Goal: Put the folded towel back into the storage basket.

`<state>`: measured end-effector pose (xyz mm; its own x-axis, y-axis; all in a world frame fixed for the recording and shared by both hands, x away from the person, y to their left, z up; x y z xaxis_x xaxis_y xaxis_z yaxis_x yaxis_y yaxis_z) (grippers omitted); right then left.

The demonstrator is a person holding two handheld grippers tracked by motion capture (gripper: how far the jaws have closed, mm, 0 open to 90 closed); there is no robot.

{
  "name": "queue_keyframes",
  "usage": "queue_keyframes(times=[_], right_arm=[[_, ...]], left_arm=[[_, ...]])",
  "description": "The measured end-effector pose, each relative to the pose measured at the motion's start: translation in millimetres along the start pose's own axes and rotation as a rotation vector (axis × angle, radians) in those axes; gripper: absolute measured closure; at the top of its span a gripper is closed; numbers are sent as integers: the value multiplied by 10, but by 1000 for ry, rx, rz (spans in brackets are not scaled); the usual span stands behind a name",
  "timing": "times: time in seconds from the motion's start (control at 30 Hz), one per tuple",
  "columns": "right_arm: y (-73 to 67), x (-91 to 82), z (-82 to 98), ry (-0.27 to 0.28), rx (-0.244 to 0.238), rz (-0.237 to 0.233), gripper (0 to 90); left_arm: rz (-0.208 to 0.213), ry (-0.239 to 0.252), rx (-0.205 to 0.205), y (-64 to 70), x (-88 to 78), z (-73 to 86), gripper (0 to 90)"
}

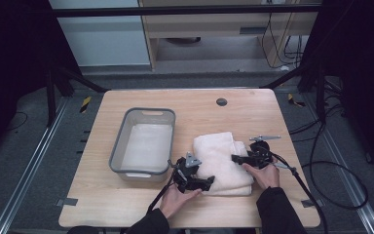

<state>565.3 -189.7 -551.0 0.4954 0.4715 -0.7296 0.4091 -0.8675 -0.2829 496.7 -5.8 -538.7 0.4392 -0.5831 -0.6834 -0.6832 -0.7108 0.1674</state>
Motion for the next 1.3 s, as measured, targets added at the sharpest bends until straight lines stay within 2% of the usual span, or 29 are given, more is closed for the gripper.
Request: queue_keyframes(times=[0.03, 0.13, 0.37, 0.5, 0.67, 0.77, 1.07, 1.3], right_arm=[[-1, 0, 0, 0, 0, -1, 356], [-8, -3, 2, -5, 9, -6, 380], [-22, -5, 5, -13, 23, -21, 432], [-35, -5, 8, -19, 36, -32, 476], [-51, -9, 10, -27, 55, -46, 508], [-54, -10, 9, -27, 59, -51, 525], [-72, -17, 9, -23, 55, -57, 584], [-77, -24, 2, -24, 54, -68, 623]], left_arm=[[0, 0, 0, 0, 0, 0, 176], [26, -40, -62, -13, 82, 34, 158], [23, -29, -46, 13, 151, 43, 158], [47, -36, -62, -3, 165, 52, 159], [41, -15, -68, 8, 170, 56, 174], [39, -10, -79, 18, 166, 60, 195], [59, -45, -104, 35, 150, 47, 283], [86, -52, -134, 45, 140, 42, 410]])
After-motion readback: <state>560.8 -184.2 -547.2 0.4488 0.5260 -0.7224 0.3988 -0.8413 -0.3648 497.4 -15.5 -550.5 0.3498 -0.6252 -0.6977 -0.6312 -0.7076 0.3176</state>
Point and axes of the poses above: each handheld gripper's, and its own axes: x roughly forward along the jaws, z roughly out of its underside, y roughly to its right, the point moved 8 cm from there along x, roughly forward along the jaws, and after that the axes turned 3 degrees about -y, right-handed, at the moved point
